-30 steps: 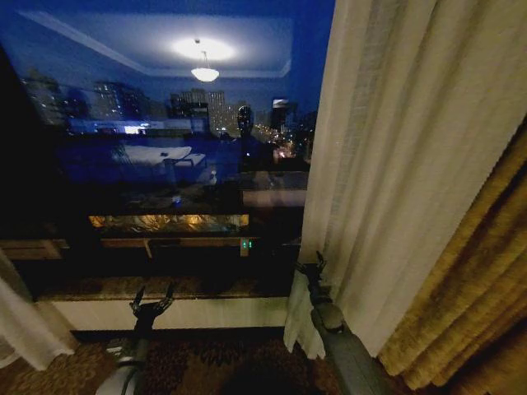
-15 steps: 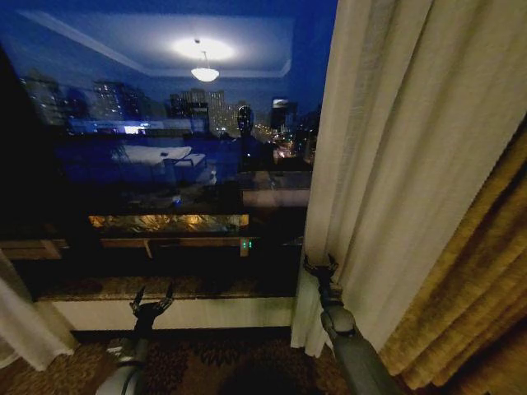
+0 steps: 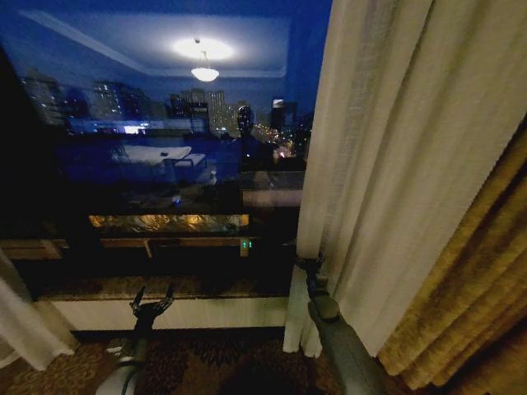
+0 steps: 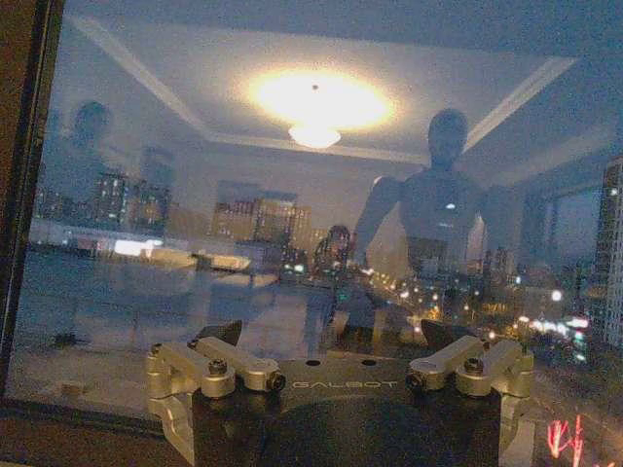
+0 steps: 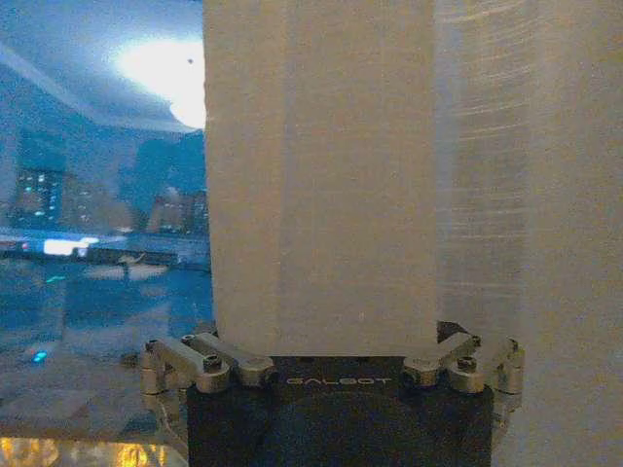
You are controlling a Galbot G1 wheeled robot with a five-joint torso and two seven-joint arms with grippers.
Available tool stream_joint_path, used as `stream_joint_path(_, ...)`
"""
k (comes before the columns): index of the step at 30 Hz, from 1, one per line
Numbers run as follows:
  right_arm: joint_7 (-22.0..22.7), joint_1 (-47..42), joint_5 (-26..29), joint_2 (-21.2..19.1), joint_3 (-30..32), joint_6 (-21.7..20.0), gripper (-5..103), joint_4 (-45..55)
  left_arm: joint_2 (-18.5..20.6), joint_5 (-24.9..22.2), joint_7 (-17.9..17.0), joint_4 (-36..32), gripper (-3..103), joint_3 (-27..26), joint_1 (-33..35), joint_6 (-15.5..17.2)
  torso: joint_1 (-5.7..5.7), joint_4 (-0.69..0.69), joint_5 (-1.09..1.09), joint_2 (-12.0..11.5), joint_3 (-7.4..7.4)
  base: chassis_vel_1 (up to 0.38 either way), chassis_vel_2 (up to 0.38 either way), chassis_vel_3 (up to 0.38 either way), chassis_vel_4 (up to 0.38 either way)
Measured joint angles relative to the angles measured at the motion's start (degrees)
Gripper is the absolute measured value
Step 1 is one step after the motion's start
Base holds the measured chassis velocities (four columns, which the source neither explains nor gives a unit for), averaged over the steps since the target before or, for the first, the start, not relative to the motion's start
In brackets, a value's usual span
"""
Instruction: Open the curtains by pulling them apart, changing their state from closed to fully open.
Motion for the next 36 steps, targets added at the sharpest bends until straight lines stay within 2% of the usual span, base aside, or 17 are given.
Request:
stream_joint_path(3, -1.30, 0.02, -0.29, -0.04, -0.16, 0.86, 89, -0.40, 0.00, 0.00, 0.00, 0.00, 100, 0.00, 0.00, 0.00, 0.00, 0.00, 0.00, 0.00, 0.00, 0.000, 0.000, 0.000, 0.000)
stream_joint_path(5, -1.39, 0.02, -0.30, -0.05, -0.16, 0.96, 89, -0.41, 0.00, 0.00, 0.00, 0.00, 100, 0.00, 0.00, 0.00, 0.00, 0.00, 0.00, 0.00, 0.00, 0.000, 0.000, 0.000, 0.000)
stream_joint_path(6, -1.41, -0.02, -0.28, -0.08, -0.15, 1.08, 78, -0.41, 0.00, 0.00, 0.00, 0.00, 100, 0.00, 0.00, 0.00, 0.00, 0.00, 0.00, 0.00, 0.00, 0.000, 0.000, 0.000, 0.000)
stream_joint_path(8, -1.41, -0.08, -0.22, -0.11, -0.14, 1.11, 78, -0.41, 0.00, 0.00, 0.00, 0.00, 100, 0.00, 0.00, 0.00, 0.00, 0.00, 0.00, 0.00, 0.00, 0.000, 0.000, 0.000, 0.000)
stream_joint_path(10, -1.41, -0.31, -0.01, -0.22, -0.08, 1.15, 67, -0.23, 0.00, 0.00, 0.00, 0.00, 100, 0.00, 0.00, 0.00, 0.00, -0.01, 0.00, 0.00, 0.00, 0.000, 0.000, 0.000, 0.000)
stream_joint_path(11, -1.41, -0.31, -0.01, -0.22, -0.08, 1.15, 67, -0.23, 0.00, 0.00, 0.00, 0.00, 100, 0.00, 0.00, 0.00, 0.00, -0.01, 0.00, 0.00, 0.00, 0.000, 0.000, 0.000, 0.000)
stream_joint_path(13, -1.61, -0.48, 0.07, -0.23, -0.02, 1.29, 57, -0.14, 0.00, 0.00, 0.00, 0.00, 100, 0.00, 0.00, 0.00, 0.00, -0.01, 0.00, 0.00, 0.00, 0.000, 0.000, 0.000, 0.000)
stream_joint_path(14, -1.61, -0.48, 0.07, -0.23, -0.02, 1.29, 57, -0.14, 0.00, 0.00, 0.00, 0.00, 100, 0.00, 0.00, 0.00, 0.00, -0.01, 0.00, 0.00, 0.00, 0.000, 0.000, 0.000, 0.000)
stream_joint_path(18, -2.32, -0.77, 0.94, -0.05, -0.02, 2.15, 35, -0.09, 0.00, 0.00, 0.00, 0.00, 100, 0.00, 0.00, 0.00, 0.00, -0.01, 0.00, 0.00, 0.00, 0.000, 0.000, 0.000, 0.000)
stream_joint_path(20, -2.54, -0.81, 1.28, 0.06, 0.00, 2.47, 35, -0.05, 0.00, 0.00, 0.00, 0.00, 100, 0.00, 0.00, 0.00, 0.00, -0.01, 0.00, 0.00, 0.00, 0.000, 0.000, 0.000, 0.000)
stream_joint_path(24, -3.46, -1.01, 2.08, 0.37, 0.11, 3.07, 13, 0.27, 0.00, 0.00, 0.00, 0.00, 100, 0.00, 0.00, 0.00, 0.00, 0.00, 0.00, 0.00, 0.00, 0.000, 0.000, 0.000, 0.000)
stream_joint_path(26, -3.46, -1.05, 2.21, 0.41, 0.12, 3.07, 13, 0.30, 0.00, 0.00, 0.00, 0.00, 100, 0.00, 0.00, 0.00, 0.00, -0.01, 0.00, 0.00, 0.00, 0.000, 0.000, 0.000, 0.000)
stream_joint_path(29, -4.28, -1.47, 2.74, 0.44, 0.33, 2.95, 1, 0.41, 0.00, 0.00, 0.00, 0.00, 100, 0.00, 0.00, 0.00, 0.00, -0.01, 0.01, 0.00, 0.00, 0.000, 0.000, 0.000, 0.000)
stream_joint_path(36, -4.98, -1.88, 3.73, 0.27, 0.59, 2.31, 0, 0.56, 0.00, 0.00, 0.00, 0.00, 100, 0.00, 0.00, 0.00, 0.00, 0.00, 0.00, 0.00, 0.00, 0.000, 0.000, 0.000, 0.000)
